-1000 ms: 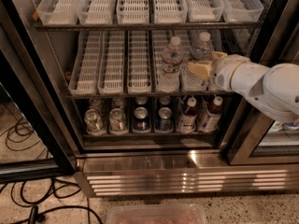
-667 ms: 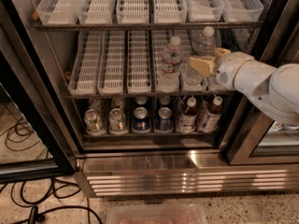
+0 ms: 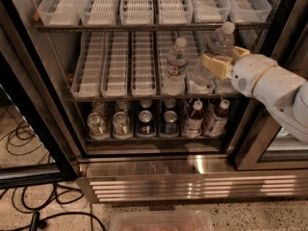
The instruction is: Pick water bottle from middle shelf of fridge
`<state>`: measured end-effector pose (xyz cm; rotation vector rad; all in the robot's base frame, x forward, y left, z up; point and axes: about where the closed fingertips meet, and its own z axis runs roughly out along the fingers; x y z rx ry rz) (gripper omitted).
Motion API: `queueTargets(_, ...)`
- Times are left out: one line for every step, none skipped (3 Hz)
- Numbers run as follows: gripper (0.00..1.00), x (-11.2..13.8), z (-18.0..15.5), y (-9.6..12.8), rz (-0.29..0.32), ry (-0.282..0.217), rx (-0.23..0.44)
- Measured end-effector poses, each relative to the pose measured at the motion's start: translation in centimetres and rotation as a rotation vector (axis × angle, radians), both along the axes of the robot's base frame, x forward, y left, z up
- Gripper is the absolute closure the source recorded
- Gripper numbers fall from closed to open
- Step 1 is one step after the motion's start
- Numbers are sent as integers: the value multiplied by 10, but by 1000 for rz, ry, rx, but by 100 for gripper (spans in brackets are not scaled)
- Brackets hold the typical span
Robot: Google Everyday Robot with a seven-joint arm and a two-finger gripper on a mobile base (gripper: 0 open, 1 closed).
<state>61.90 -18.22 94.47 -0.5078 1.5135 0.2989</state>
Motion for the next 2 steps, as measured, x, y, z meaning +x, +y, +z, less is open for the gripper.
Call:
queueTargets(100, -16, 29, 6, 36, -2, -50)
queueTargets(100, -37, 66, 28, 104, 42, -198)
